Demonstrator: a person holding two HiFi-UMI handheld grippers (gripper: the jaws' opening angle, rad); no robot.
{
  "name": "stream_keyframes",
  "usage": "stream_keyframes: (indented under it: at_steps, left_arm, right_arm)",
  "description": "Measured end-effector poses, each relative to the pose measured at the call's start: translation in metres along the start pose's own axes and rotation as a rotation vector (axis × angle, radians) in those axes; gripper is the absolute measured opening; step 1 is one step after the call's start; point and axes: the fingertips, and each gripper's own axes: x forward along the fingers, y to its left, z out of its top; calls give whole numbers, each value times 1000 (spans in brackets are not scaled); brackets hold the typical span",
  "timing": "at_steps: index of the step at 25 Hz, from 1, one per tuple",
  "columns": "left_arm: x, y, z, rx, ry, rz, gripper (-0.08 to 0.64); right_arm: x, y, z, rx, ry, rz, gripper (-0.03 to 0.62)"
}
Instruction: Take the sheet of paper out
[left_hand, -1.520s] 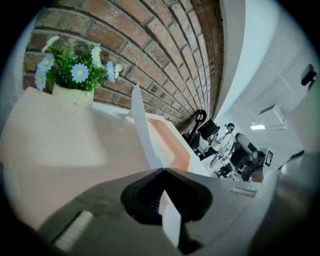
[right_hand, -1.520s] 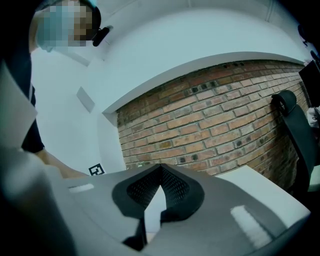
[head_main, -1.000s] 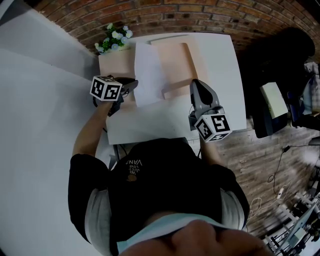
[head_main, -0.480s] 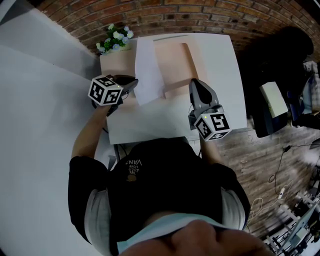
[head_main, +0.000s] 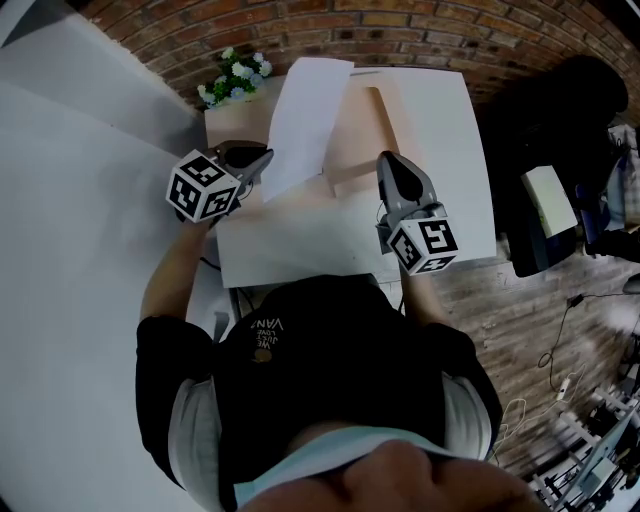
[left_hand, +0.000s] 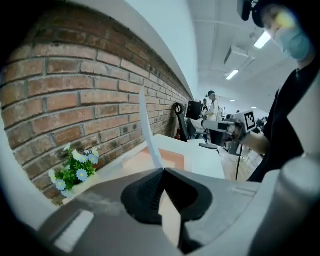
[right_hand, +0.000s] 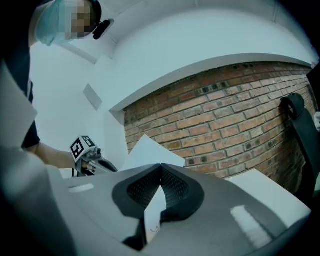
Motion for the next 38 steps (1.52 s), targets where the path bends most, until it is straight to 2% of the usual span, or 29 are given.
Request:
stream_keyframes:
  at_steps: [20,38]
  left_arm:
    - [-21,-45,63,201,-169,-98,2]
    - [-37,-74,96,310,-299,-173,2]
  right_arm:
    - [15,-22,19,-91,-24,-16,0]
    - [17,-41,29,-35,-91,26,1]
